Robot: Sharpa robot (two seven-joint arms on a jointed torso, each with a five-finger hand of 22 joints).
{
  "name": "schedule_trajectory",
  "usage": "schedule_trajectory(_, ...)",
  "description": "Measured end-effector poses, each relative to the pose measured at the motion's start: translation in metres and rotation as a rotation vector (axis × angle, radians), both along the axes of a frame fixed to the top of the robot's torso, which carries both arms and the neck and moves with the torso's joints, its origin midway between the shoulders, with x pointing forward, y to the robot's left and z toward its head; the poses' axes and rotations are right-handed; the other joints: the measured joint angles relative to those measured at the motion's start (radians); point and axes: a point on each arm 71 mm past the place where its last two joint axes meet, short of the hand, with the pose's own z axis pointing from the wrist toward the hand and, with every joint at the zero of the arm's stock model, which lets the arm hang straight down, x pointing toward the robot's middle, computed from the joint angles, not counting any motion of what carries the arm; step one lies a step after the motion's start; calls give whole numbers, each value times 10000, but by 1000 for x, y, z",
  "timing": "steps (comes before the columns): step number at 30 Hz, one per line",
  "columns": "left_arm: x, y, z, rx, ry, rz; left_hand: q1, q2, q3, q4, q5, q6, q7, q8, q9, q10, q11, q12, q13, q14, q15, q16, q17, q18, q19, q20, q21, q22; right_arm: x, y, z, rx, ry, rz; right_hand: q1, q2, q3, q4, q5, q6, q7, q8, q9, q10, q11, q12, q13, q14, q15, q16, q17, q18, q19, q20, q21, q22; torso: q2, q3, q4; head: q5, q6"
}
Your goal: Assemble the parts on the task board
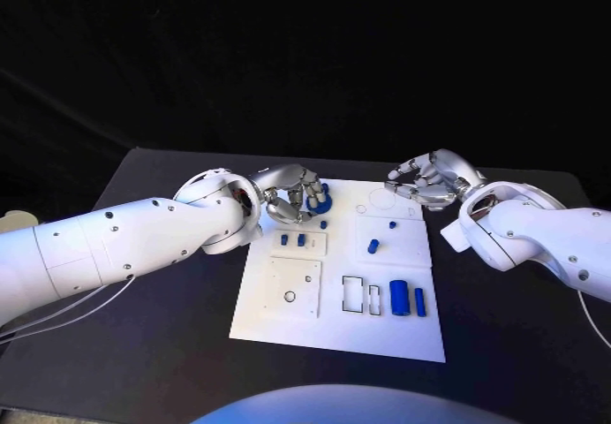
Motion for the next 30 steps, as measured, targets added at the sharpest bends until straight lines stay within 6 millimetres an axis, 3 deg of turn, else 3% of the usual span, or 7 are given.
schedule_trajectory(9,6,-16,-7,1355,-959,-819,-98,-98,-293,45,-11,341,24,-381,-463,-21,21,-141,-447,168,20,831,-34,1,58,58,249,132,0,0,0,21,-13,2,0,0,0,-1,0,0,0,0,0,-9,-9,-63,0,0,0,-38,0,0,-5,6,-75,-79,12,0,-8,-52,29)
schedule_trajectory(21,17,-33,-20,2568,-927,-1241,-127,-126,-402,129,-11,499,7,-500,-651,-146,74,-179,-660,307,61,1410,-4,-1,168,91,435,253,0,2,0,71,-65,31,1,0,1,-1,0,0,0,0,1,-36,-36,-63,-1,0,0,-78,0,0,-71,-1,-105,-117,12,7,-16,-66,19)
schedule_trajectory(30,18,-39,-24,2933,-696,-1450,-125,-124,-401,128,-11,770,-83,-500,-730,-146,74,-155,-759,707,11,2042,420,-1,275,52,650,369,0,2,0,84,-81,13,1,-1,1,-1,0,0,0,0,2,-36,-35,-63,-1,0,0,-78,8,0,-71,-1,-144,-133,21,19,-35,-75,-4)
